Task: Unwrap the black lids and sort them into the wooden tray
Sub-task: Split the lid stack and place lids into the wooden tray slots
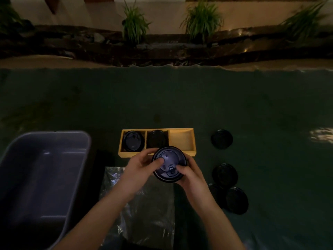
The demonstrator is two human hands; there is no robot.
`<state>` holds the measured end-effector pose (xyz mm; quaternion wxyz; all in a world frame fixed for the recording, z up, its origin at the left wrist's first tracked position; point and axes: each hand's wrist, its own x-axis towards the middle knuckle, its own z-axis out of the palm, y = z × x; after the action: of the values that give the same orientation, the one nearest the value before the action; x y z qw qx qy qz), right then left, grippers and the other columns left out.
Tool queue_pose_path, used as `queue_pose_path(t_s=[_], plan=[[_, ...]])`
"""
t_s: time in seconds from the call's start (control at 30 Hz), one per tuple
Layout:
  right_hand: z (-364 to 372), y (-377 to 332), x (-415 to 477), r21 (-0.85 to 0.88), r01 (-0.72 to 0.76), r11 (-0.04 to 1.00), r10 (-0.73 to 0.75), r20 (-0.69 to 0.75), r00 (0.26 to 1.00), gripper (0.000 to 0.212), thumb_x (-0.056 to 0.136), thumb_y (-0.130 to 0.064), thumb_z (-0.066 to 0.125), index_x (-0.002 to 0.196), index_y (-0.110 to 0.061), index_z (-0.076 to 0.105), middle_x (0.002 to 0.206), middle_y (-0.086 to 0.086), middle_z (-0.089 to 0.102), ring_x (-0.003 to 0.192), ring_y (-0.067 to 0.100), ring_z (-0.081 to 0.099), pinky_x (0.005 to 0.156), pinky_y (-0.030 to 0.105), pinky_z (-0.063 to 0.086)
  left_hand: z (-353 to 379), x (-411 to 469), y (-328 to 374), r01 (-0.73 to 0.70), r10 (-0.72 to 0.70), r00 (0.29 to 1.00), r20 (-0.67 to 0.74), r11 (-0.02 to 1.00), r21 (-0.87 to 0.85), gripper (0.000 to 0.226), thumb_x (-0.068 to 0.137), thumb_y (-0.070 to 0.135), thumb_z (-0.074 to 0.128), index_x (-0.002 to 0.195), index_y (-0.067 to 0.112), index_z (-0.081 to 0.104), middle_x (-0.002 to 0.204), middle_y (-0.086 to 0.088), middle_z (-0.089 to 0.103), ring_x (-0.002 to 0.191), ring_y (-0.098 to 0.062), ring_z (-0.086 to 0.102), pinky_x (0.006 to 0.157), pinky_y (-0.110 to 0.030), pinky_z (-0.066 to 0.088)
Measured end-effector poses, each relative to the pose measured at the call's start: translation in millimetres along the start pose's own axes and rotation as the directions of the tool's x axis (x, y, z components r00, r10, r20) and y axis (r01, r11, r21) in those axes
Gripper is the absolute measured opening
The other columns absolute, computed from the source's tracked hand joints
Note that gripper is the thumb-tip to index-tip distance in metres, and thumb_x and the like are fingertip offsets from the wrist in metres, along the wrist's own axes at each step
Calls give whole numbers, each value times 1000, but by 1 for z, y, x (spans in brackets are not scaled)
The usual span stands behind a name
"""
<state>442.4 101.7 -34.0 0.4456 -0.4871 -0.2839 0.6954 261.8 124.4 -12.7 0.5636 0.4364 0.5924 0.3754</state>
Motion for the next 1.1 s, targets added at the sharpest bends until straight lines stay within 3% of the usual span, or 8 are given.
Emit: queue_pose_path(t_s=[0.17,0.3,0.43,0.53,0.7,0.9,1.0,1.1], plan=[[-18,-1,18,-248,57,967,-98,-157,983,23,91,-14,76,113,-19,71,104,4,79,101,23,75,79,33,63,15,17,-11,6,-4,999,-53,999,37,29,88,12,77,106,32,68,101,0,77,89,-6,75,72,-20,60],[-31,-6,36,-242,20,970,-57,-145,988,28,85,-16,82,110,-18,70,100,3,78,101,25,74,90,41,59,23,33,-12,8,-7,999,-50,1000,23,29,89,9,76,105,31,67,106,-2,74,87,-2,75,68,-17,59],[-42,-8,63,-204,-14,979,-19,-162,987,47,66,-40,86,106,-21,70,95,0,79,94,21,76,79,32,59,32,52,-10,75,-75,997,-6,997,-4,31,91,16,75,118,26,63,120,-6,70,108,-20,71,91,-39,61],[-56,-6,99,-258,-52,965,-21,-272,962,47,70,-40,84,108,-19,67,100,3,75,101,28,73,84,38,61,33,58,-13,80,-81,997,16,993,83,50,92,26,73,138,21,53,125,2,65,113,-12,66,96,-34,57],[-77,-9,154,-713,-164,682,-117,-328,937,43,83,-49,73,115,-23,62,95,-7,63,107,26,66,87,34,51,12,48,-30,-12,13,1000,0,905,426,34,96,28,69,129,23,61,112,14,67,105,5,63,79,-4,49],[-67,-3,176,-970,-125,209,-312,-188,931,46,86,-46,71,112,-8,70,125,17,55,117,40,52,102,46,43,-4,21,-54,-58,95,995,-26,779,625,30,96,27,69,125,21,66,110,8,70,98,6,62,86,-15,53],[-66,-4,178,-971,-182,156,-283,-221,933,49,88,-47,68,117,-8,67,133,17,46,122,40,47,105,49,39,-4,8,-66,-105,119,993,28,718,688,27,96,25,68,122,21,68,110,7,69,98,3,61,87,-14,51],[-66,-2,172,-961,-163,222,-292,-225,930,58,89,-46,69,129,-6,56,135,19,47,124,41,51,105,50,40,1,1,-76,-137,106,991,88,689,712,25,96,26,67,121,19,69,110,4,72,99,-3,65,86,-15,51]])
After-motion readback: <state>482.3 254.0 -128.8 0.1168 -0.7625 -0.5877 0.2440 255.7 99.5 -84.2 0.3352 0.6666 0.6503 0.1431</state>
